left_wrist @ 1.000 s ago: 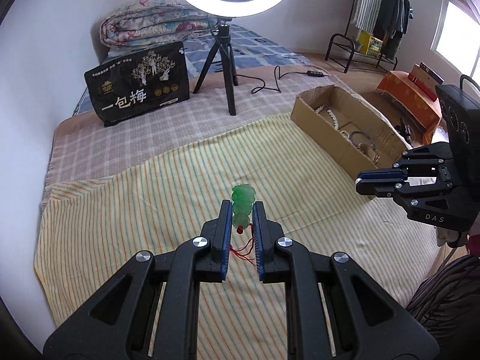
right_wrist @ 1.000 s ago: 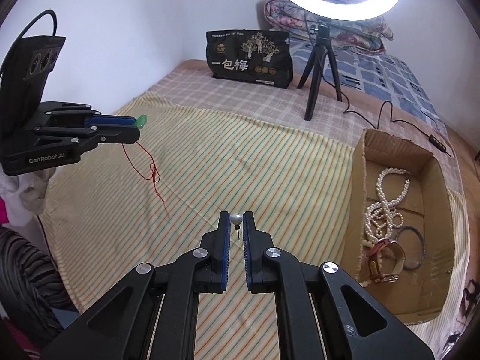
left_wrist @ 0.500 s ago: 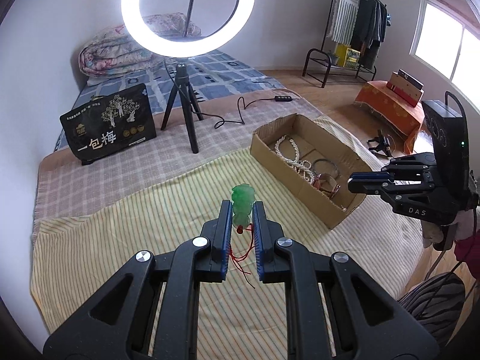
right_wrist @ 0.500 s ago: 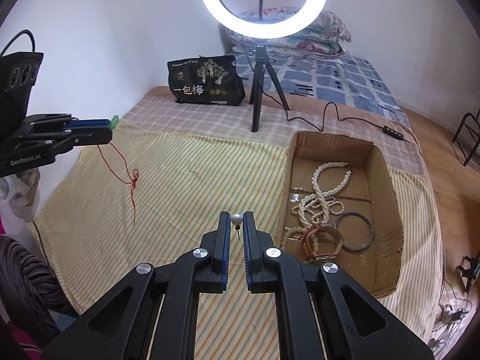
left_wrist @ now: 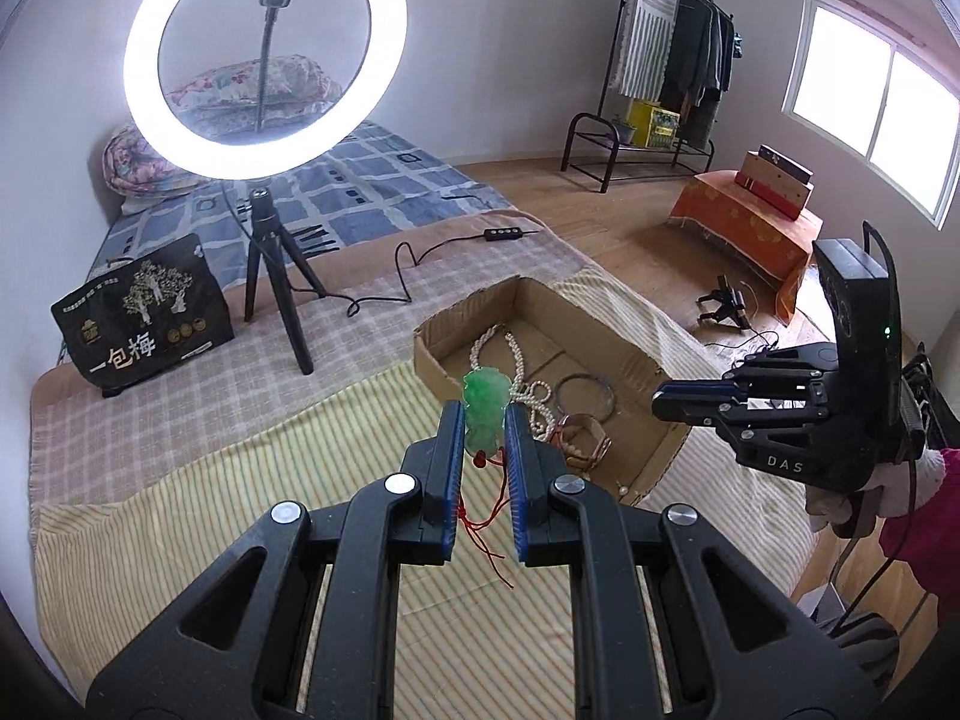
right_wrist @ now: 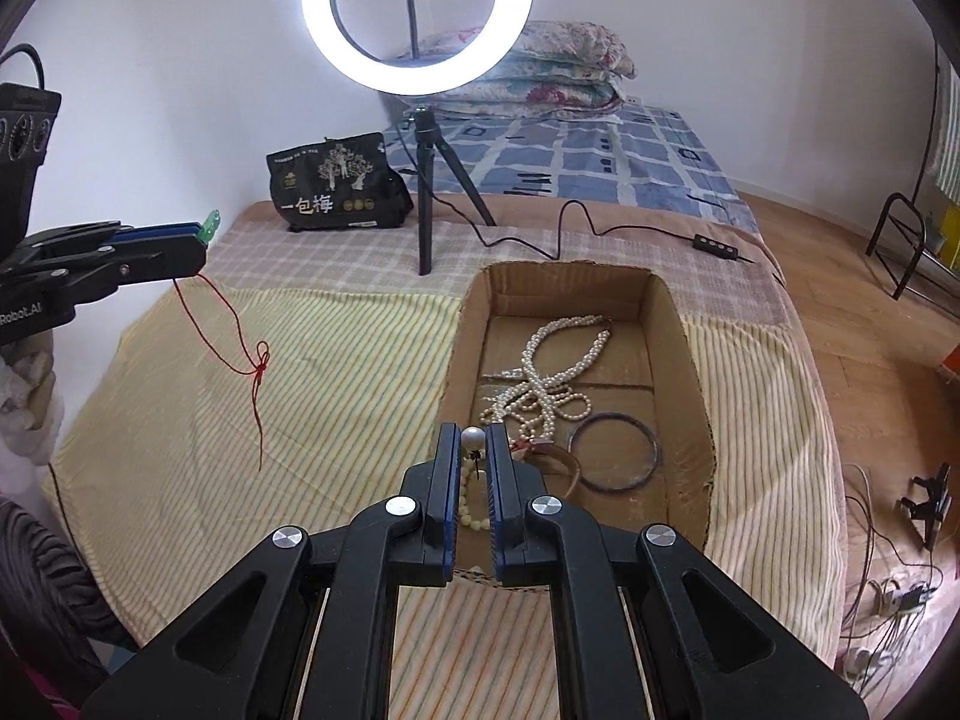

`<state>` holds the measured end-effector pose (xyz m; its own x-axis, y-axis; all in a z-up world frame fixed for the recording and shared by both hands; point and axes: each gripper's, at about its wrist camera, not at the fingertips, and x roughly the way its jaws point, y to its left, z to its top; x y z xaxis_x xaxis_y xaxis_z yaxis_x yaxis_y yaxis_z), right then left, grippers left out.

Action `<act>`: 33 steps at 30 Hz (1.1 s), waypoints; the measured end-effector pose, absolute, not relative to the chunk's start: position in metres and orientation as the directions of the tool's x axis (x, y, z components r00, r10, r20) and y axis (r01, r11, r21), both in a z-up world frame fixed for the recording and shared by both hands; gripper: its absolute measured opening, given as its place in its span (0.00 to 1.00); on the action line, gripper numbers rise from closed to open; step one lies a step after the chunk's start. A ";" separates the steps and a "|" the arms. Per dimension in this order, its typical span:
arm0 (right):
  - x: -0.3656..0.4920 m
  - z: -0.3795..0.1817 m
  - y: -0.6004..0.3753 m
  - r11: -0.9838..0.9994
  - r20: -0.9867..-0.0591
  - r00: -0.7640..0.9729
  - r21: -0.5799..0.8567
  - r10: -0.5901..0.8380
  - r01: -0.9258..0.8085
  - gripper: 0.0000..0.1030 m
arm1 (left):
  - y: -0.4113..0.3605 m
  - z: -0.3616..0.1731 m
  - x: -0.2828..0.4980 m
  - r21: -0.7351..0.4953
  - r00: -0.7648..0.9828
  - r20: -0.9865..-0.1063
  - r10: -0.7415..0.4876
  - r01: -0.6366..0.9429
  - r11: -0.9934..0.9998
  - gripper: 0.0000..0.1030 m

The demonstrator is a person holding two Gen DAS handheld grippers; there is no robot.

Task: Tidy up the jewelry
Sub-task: 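Carry the earring and the green pendant over the box with both tools, then lower both tools into the box and open them to release the earring and pendant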

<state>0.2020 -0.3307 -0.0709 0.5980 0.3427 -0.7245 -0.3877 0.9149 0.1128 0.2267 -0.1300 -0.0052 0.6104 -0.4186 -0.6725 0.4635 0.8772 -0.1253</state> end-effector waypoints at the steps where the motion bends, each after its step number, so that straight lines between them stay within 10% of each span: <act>1: 0.204 -0.072 -0.335 0.917 -0.724 0.600 0.113 0.339 -0.382 0.07 | -0.136 -0.003 0.229 -0.124 0.612 -0.668 -0.424 0.470 0.874 0.12; 33: 0.273 -0.119 -0.390 0.942 -0.746 0.591 0.149 0.306 -0.299 0.07 | -0.224 -0.038 0.327 -0.085 0.619 -0.673 -0.405 0.480 0.873 0.12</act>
